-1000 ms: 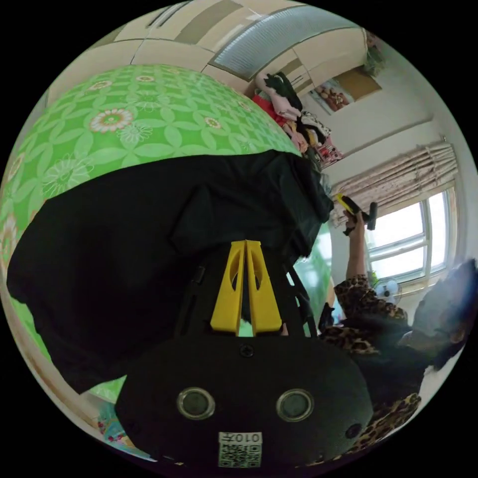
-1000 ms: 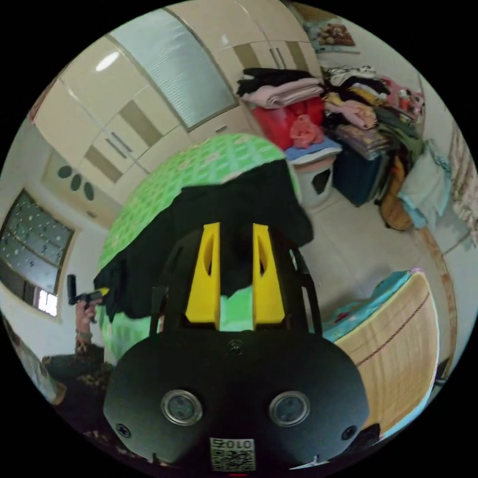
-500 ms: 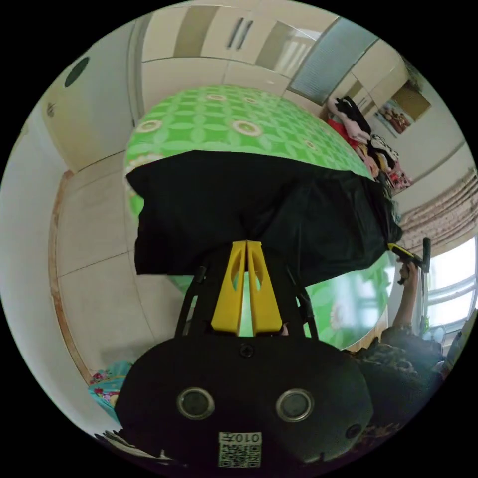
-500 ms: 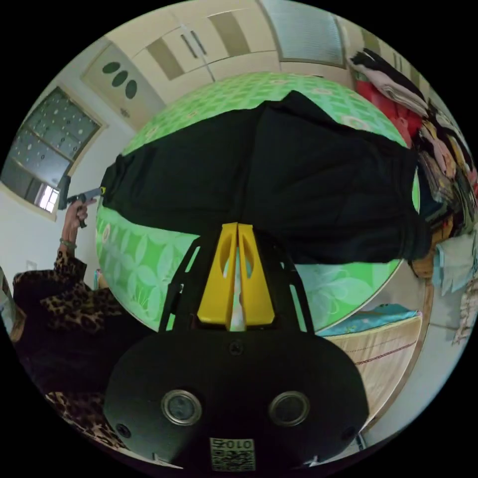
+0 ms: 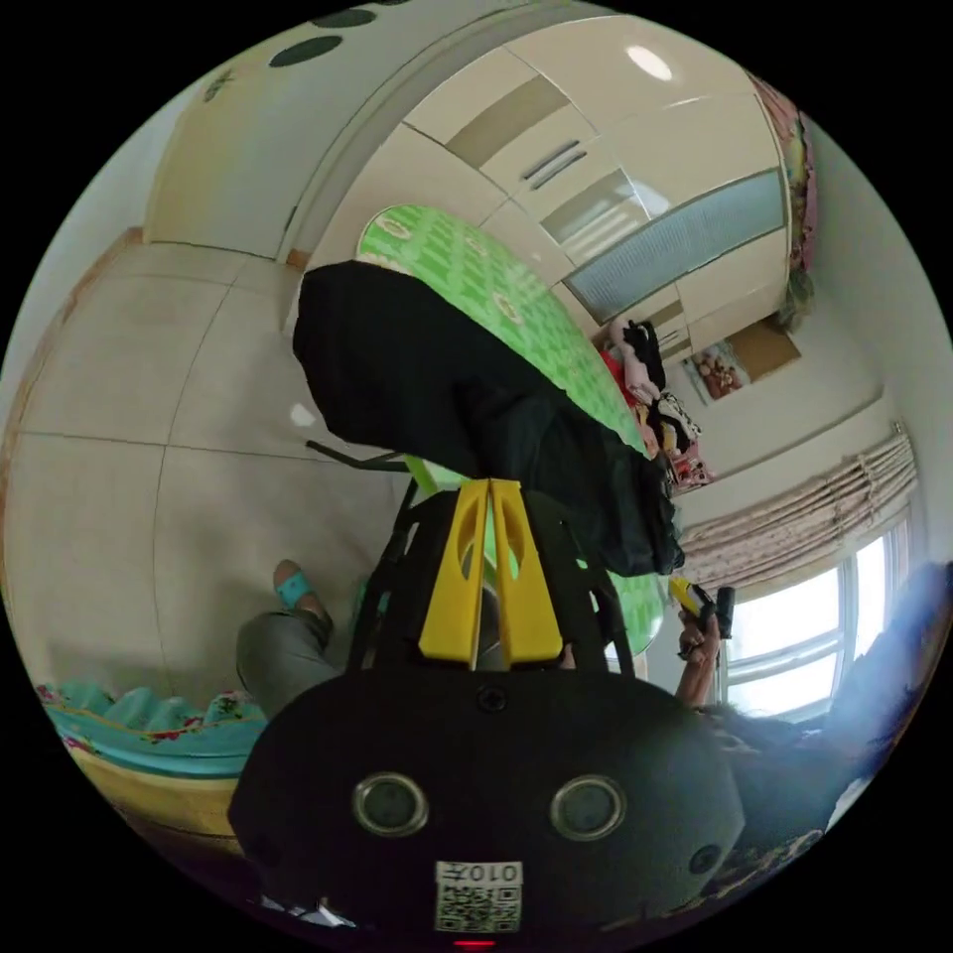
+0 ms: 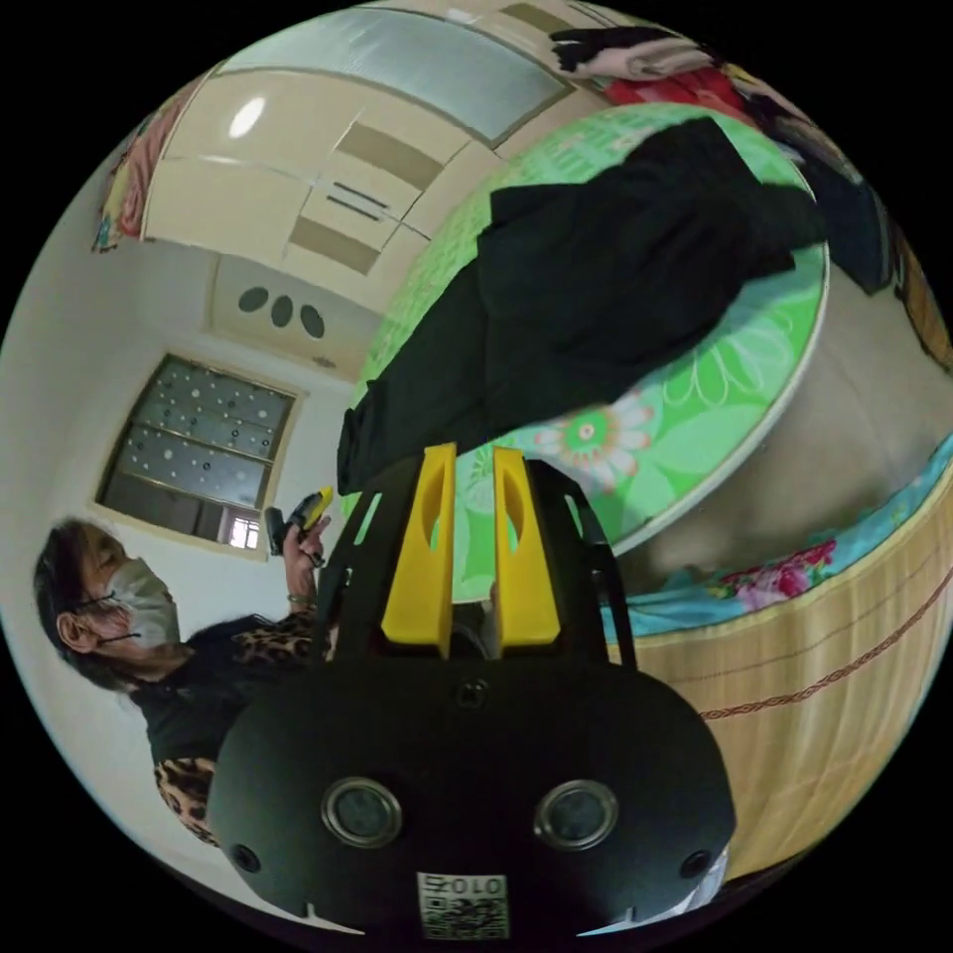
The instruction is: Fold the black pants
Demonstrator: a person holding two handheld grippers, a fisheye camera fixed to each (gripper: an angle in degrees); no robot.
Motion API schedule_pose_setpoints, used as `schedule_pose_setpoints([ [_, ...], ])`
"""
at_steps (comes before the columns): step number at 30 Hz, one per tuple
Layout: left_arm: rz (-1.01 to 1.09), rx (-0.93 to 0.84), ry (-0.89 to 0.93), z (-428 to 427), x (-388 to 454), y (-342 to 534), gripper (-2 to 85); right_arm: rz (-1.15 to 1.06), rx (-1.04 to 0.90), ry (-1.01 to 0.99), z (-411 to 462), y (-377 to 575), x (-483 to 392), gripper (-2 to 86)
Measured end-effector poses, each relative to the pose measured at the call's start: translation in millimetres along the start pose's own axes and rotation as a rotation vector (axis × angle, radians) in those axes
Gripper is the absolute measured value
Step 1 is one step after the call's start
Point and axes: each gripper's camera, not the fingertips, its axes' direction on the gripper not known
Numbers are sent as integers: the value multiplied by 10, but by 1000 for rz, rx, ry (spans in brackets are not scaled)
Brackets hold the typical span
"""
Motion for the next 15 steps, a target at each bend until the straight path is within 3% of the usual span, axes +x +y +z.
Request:
schedule_pose_setpoints([
  [3, 101, -8, -5, -32, 217, 159, 30, -18, -3, 0, 53, 0, -59, 61],
  [5, 223, -7, -106, -33, 466, 209, 49, -37, -12, 9, 101, -18, -128, 63],
  [10, 418, 34, -513, -1, 946, 343, 100, -45, -40, 40, 221, -4, -245, 60],
  [15, 326, -32, -379, -18, 717, 480, 111, -43, -2, 51, 175, 139, -232, 57],
])
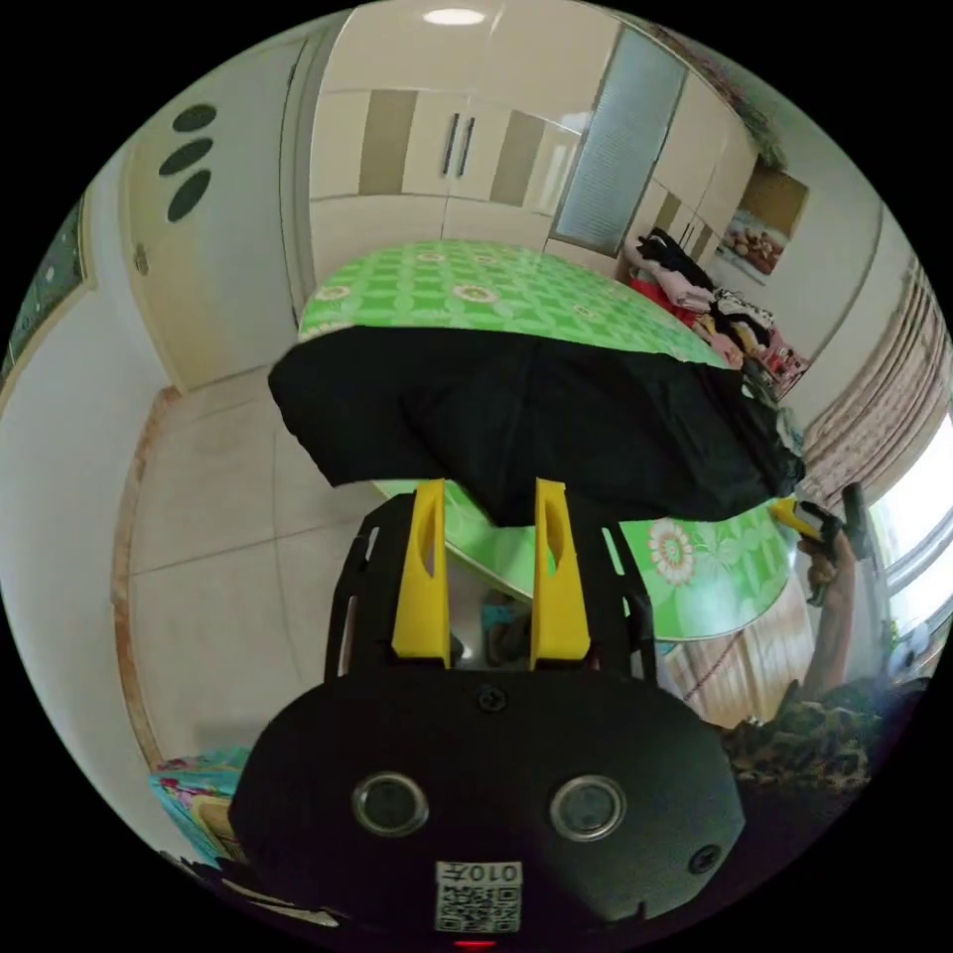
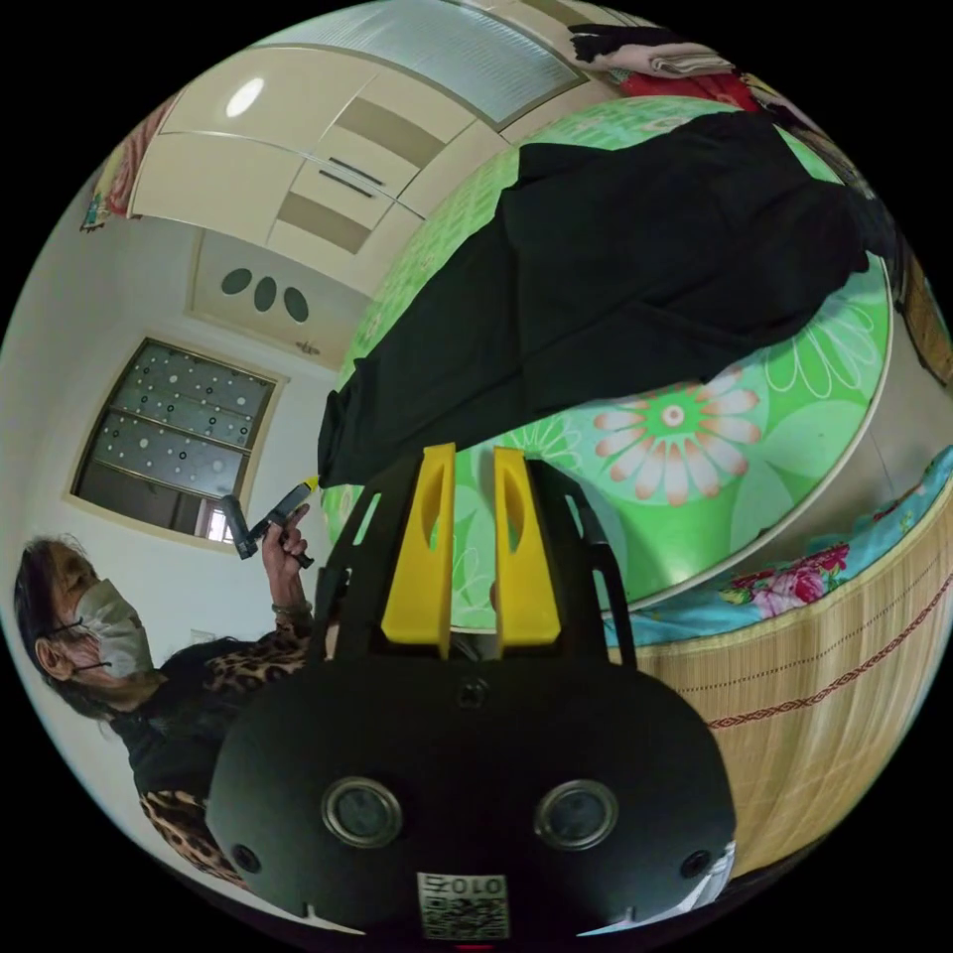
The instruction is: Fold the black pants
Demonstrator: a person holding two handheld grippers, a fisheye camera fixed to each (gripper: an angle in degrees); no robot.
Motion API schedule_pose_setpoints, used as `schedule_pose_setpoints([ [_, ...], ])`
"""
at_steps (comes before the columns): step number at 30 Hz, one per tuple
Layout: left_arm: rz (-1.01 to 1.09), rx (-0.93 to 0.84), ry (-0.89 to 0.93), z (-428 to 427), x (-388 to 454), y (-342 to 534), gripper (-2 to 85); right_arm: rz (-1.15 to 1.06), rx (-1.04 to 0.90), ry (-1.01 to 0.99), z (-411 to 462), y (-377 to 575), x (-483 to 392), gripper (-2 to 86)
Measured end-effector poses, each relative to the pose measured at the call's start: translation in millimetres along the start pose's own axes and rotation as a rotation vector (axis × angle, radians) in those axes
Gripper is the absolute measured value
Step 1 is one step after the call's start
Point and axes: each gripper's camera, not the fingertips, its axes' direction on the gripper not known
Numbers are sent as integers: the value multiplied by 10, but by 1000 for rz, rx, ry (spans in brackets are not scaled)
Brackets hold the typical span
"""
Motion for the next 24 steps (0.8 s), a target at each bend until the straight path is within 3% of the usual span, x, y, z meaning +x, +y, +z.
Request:
schedule_pose_setpoints([
  [7, -18, 2, -163, -60, 9, 131, 60, -2, 24, -2, -10, 59, -29, 61],
  [11, -51, 39, -84, -71, -177, 231, 16, 31, 41, -23, -23, 53, 5, 70],
  [19, -189, 224, 506, -462, -993, 543, -2, 52, 66, -3, -210, 204, 60, 81],
  [24, -240, 316, 716, -546, -1352, 651, -3, 133, 165, -19, -416, 393, 208, 87],
])
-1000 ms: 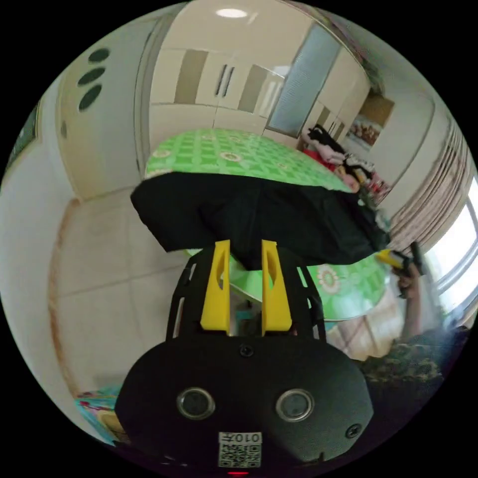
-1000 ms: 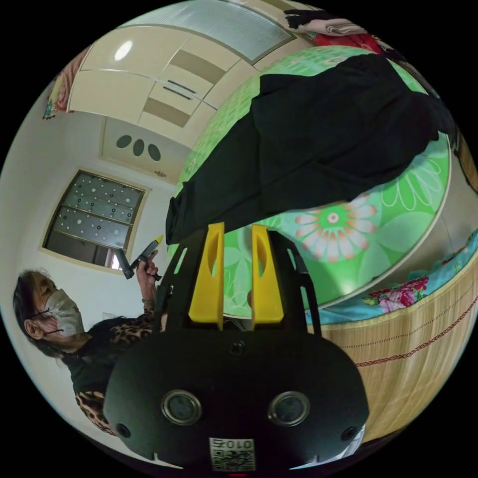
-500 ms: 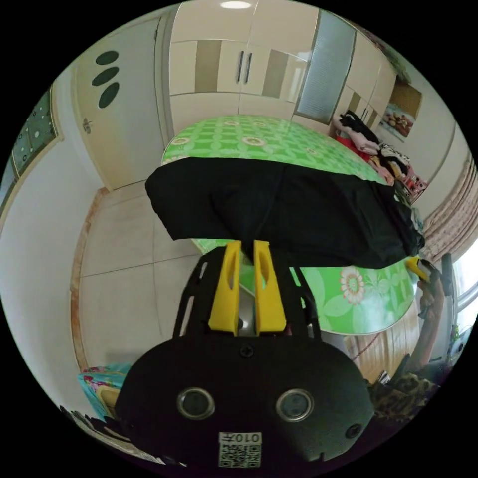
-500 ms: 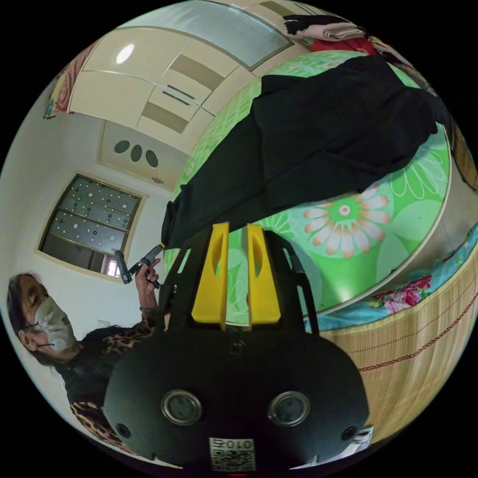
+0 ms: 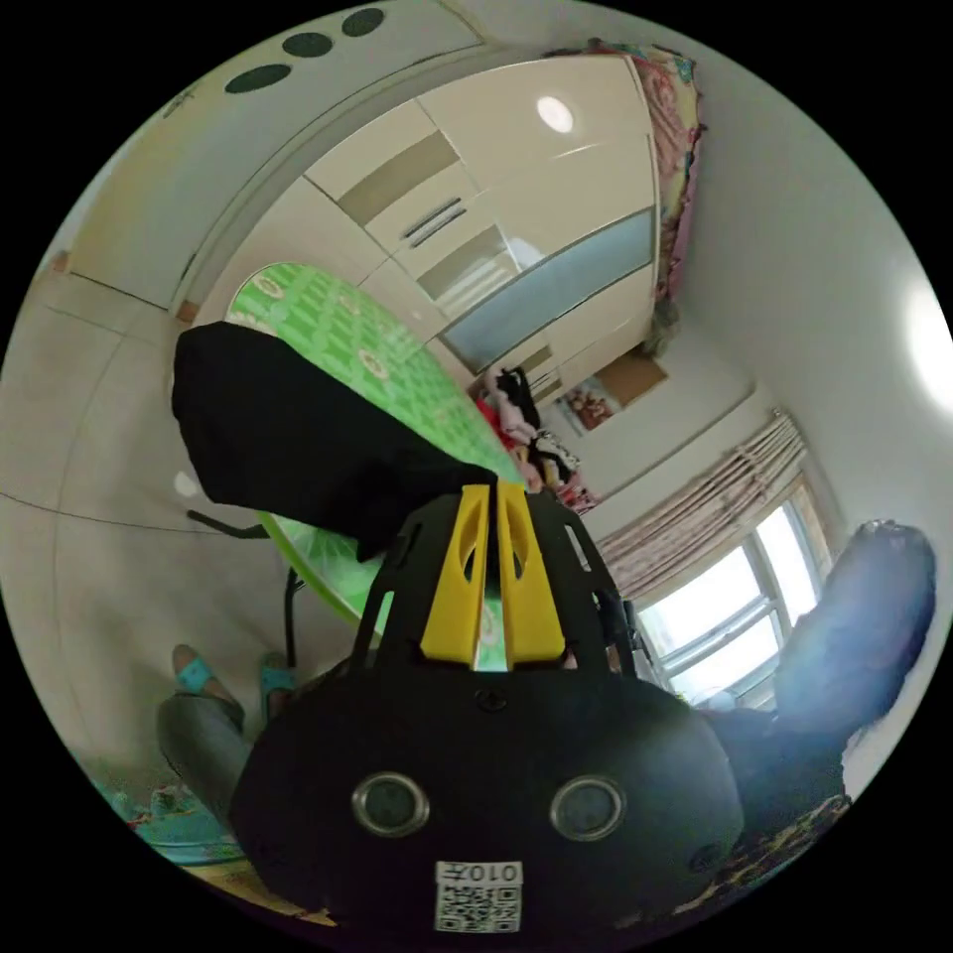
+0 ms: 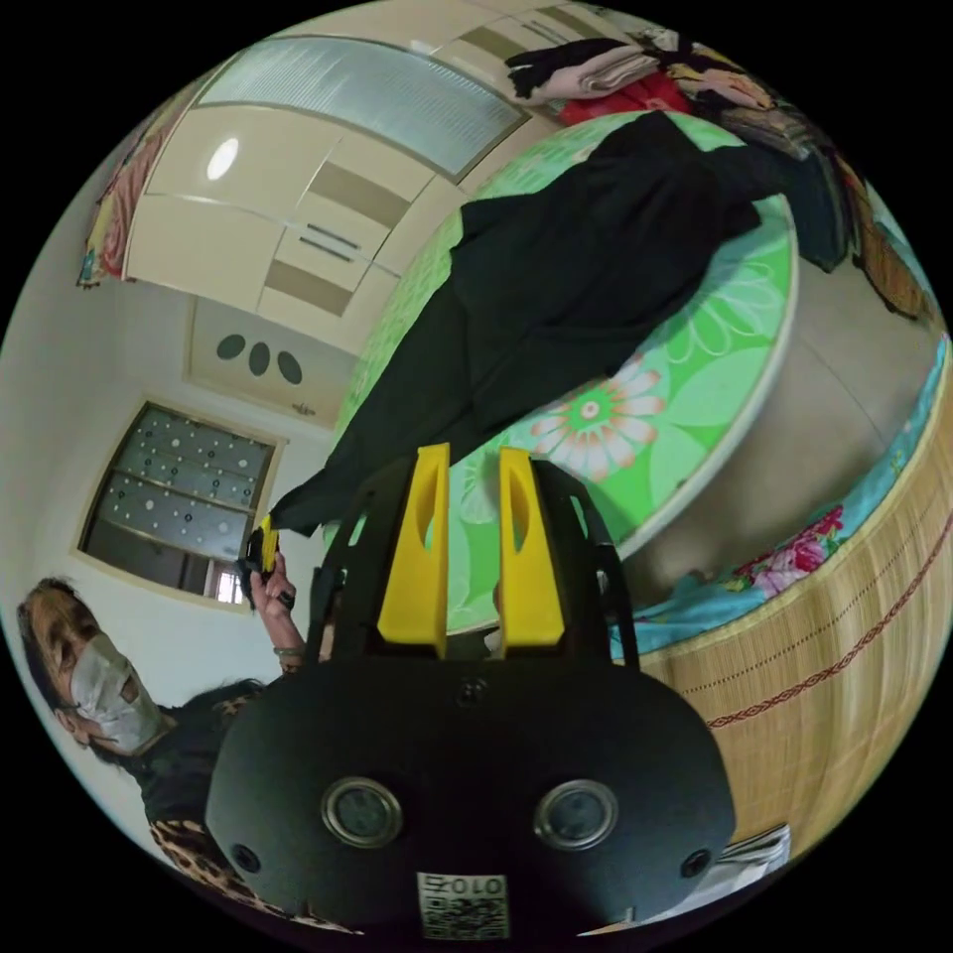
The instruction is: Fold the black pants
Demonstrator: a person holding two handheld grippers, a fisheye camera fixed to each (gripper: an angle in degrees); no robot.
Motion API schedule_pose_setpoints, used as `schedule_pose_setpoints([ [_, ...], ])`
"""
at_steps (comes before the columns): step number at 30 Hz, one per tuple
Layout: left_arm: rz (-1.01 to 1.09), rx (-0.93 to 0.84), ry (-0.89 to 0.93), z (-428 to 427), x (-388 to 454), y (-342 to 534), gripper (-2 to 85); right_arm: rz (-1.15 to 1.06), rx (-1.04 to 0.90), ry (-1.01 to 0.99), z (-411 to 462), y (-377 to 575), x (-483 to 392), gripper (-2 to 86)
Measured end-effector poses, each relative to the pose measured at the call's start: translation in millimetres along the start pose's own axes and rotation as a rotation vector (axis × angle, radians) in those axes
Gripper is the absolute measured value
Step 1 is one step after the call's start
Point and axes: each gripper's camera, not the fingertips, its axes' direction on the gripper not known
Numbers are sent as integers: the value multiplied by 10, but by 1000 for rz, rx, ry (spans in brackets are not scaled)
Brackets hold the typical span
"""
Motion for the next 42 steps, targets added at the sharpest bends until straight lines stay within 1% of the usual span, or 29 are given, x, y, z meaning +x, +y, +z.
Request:
schedule_pose_setpoints([
  [4, 5, 6, 148, -101, -56, -51, -3, 0, -15, -16, -24, 20, 6, 89],
  [7, 56, 28, 211, -185, 45, -156, -3, -13, -26, -19, -18, 51, -37, 90],
  [9, 96, 45, 242, -248, 128, -220, -3, 22, 79, 56, -151, 127, -19, 83],
  [12, 133, 65, 232, -338, 160, -280, -2, 82, 249, 138, -449, 200, 49, 84],
  [14, 120, 60, 233, -344, 92, -291, -2, 100, 245, 181, -500, 138, 96, 92],
  [16, 87, 48, 230, -294, -39, -258, -2, 106, 203, 177, -473, 43, 148, 92],
  [19, 20, 26, 218, -205, -239, -167, -2, 107, 149, 157, -398, -94, 177, 65],
  [22, -38, 38, 198, -246, -430, -49, 0, 86, 254, 169, -560, -7, 107, 41],
  [23, -44, 44, 188, -273, -460, -26, 0, 78, 288, 134, -647, 54, 107, 39],
  [29, -154, 55, 119, -380, -745, 357, 10, 69, 314, -17, -781, 296, 286, 36],
  [31, -163, 71, 68, -421, -743, 527, 19, 55, 376, -126, -843, 399, 356, 36],
  [32, -164, 77, 49, -439, -732, 562, 23, 41, 421, -229, -891, 454, 427, 35],
  [33, -164, 98, 10, -484, -703, 630, 30, 64, 462, -338, -918, 494, 541, 35],
  [35, -147, 117, -33, -535, -650, 705, 41, 133, 498, -419, -916, 526, 701, 35],
  [39, -166, 85, -151, -478, -620, 840, 62, 214, 517, -417, -856, 577, 850, 36],
  [42, -184, 61, -140, -336, -632, 935, 78, 241, 542, -428, -840, 647, 910, 37],
])
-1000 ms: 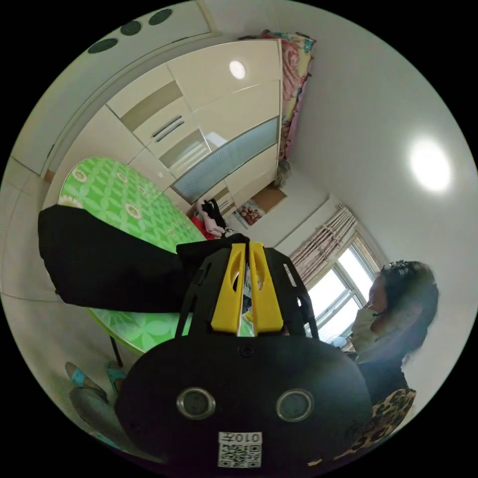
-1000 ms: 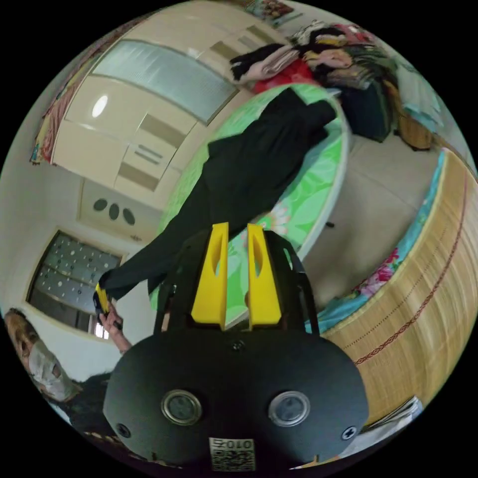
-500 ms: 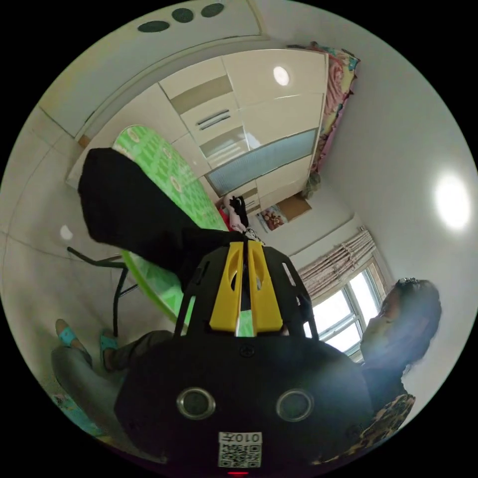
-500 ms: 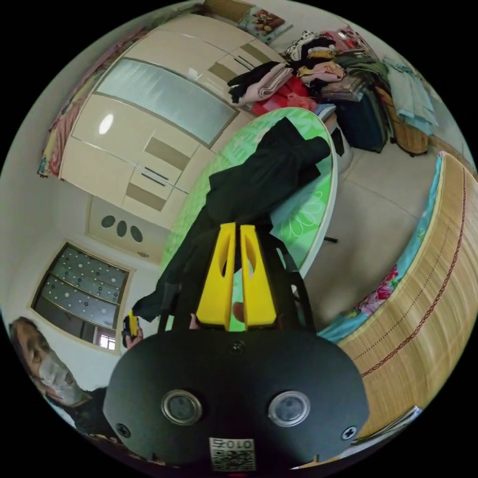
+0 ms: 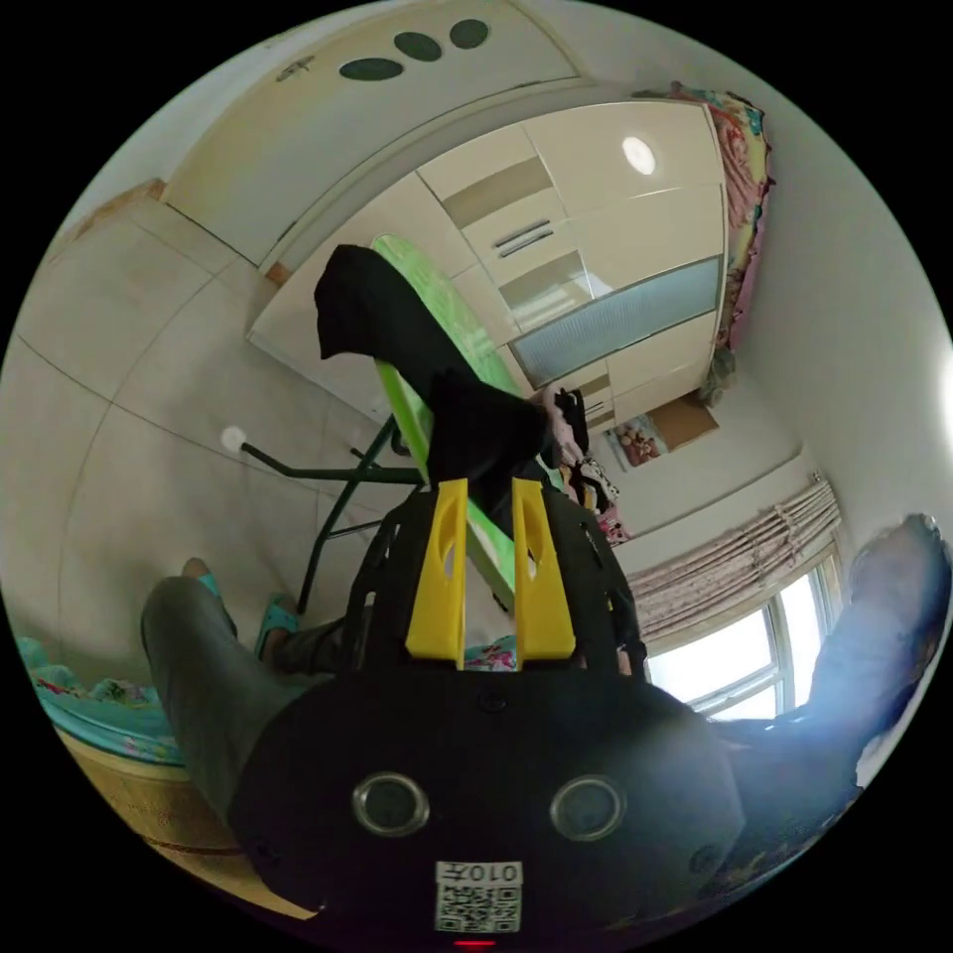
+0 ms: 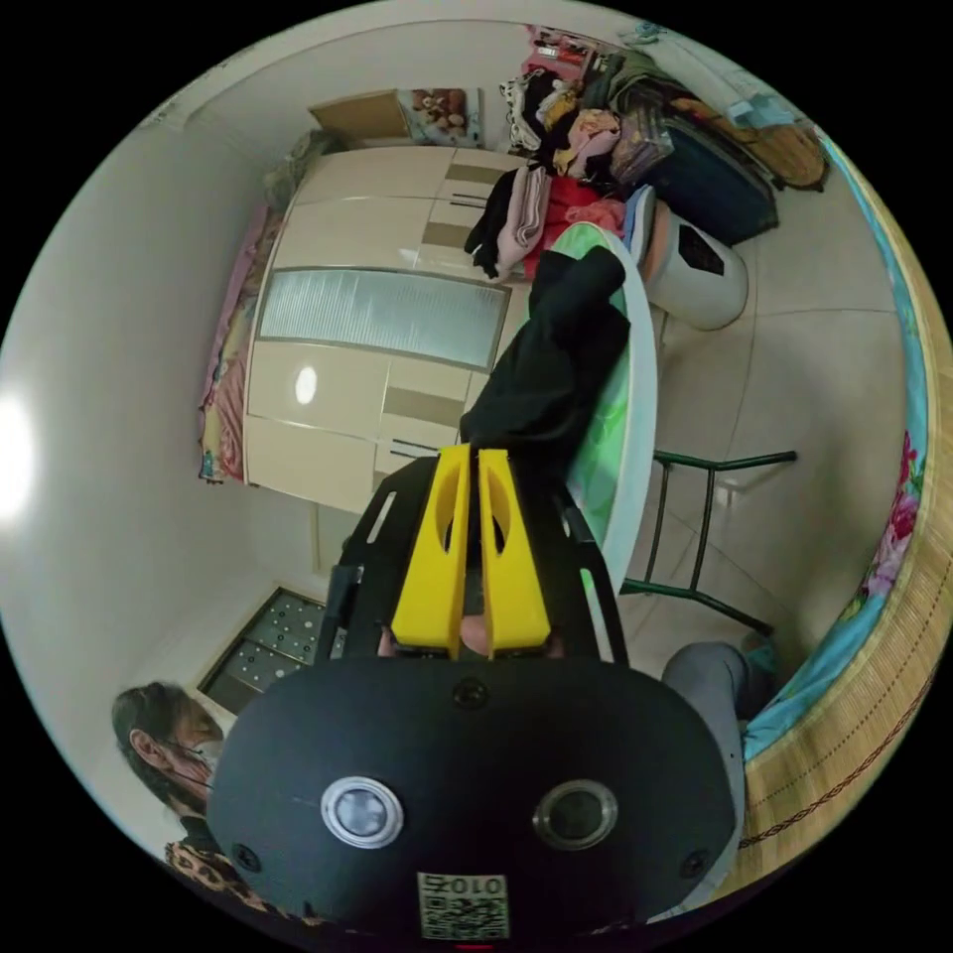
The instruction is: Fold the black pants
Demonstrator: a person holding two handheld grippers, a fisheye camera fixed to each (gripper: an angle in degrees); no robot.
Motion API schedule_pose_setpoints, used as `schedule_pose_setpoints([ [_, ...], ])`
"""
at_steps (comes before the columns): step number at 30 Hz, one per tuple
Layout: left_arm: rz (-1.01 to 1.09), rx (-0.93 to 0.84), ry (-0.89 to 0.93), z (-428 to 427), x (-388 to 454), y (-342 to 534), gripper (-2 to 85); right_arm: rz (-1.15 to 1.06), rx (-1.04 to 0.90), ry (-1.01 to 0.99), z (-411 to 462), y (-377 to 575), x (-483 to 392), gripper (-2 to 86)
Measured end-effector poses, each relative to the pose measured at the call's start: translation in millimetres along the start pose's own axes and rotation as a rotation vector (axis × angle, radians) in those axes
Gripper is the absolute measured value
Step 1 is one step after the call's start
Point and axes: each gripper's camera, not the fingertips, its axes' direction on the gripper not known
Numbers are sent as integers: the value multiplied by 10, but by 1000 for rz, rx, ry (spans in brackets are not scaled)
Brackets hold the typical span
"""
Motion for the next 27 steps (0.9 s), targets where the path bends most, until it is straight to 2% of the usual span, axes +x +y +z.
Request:
schedule_pose_setpoints([
  [5, 10, -46, -1, 299, 68, 25, 103, 15, -29, -3, 0, 36, 73, 37],
  [9, 100, -50, -52, 518, 271, -69, 109, 1, -46, 19, 21, 87, 100, 37],
  [15, 191, -28, -111, 725, 416, -291, 38, 3, -75, 34, 112, 120, 158, 38],
  [19, 233, -3, -37, 706, 553, -529, 8, -3, -112, 50, 170, 100, 168, 39],
  [25, 333, 36, 36, 664, 865, -822, 0, -95, -164, 213, 202, 205, 93, 45],
  [27, 362, 30, 41, 710, 950, -894, -1, -117, -282, 141, 291, 302, 83, 54],
])
